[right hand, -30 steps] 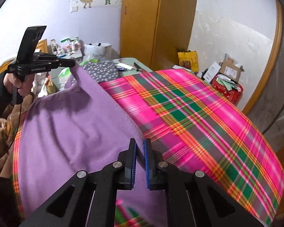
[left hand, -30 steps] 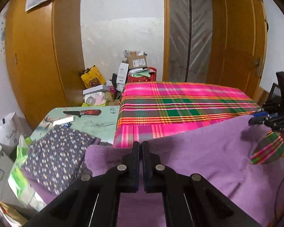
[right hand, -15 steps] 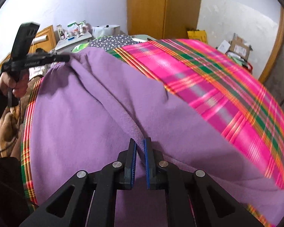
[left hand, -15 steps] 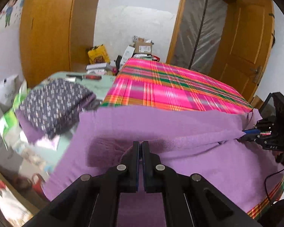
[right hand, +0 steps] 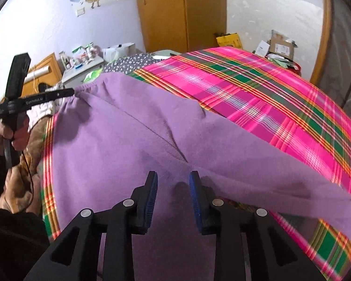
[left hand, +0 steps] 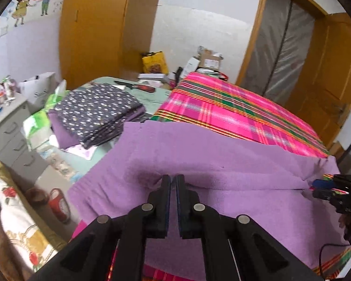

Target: Fold clothes

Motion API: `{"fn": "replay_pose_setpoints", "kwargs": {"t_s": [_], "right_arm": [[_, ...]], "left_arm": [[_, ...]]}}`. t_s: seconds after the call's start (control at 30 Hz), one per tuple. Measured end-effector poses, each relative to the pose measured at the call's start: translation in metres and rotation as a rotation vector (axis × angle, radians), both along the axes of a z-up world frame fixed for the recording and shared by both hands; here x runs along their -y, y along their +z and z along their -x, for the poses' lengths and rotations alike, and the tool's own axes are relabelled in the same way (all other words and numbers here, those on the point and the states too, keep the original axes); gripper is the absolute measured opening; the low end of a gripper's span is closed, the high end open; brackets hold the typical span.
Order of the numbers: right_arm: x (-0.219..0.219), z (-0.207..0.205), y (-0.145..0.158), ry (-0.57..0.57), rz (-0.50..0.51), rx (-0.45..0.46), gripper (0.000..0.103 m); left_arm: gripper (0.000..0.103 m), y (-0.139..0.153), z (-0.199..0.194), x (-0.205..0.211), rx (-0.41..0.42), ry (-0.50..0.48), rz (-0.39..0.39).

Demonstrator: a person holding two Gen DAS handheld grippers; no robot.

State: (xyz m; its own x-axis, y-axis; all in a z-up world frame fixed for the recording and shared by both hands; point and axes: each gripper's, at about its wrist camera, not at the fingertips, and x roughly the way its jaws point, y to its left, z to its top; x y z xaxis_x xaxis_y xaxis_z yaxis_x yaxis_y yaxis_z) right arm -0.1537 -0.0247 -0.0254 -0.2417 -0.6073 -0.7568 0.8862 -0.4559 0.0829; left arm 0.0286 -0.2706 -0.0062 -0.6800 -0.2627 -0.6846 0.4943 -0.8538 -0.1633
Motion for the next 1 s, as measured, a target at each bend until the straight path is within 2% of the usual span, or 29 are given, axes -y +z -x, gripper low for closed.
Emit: {"fn": "replay_pose_setpoints", "kwargs": {"t_s": [0.17, 0.47, 0.77, 1.0], "right_arm": [[-0.009, -0.006, 0.003, -0.033, 0.028, 0.046, 0.029], [-0.011, -0.016, 0.004, -0.043, 0.031, 0.072, 0.029], [-0.015, -0.012, 0.002, -0.093, 0.052, 0.112, 0.029], [-0.014, -0.013, 0.003, -0.103, 0.054, 0.113, 0.029]], "left_arm": [[0.005, 0.003, 0.004, -0.007, 0.022, 0.014, 0.009], [0.005, 0.008, 0.006, -0.018, 0.041, 0.023, 0.034], [0.005, 0.016, 0.01, -0.029, 0.096, 0.05, 0.158], [0.005, 0.026, 0.017, -0.045, 0.119, 0.013, 0.252]]}}
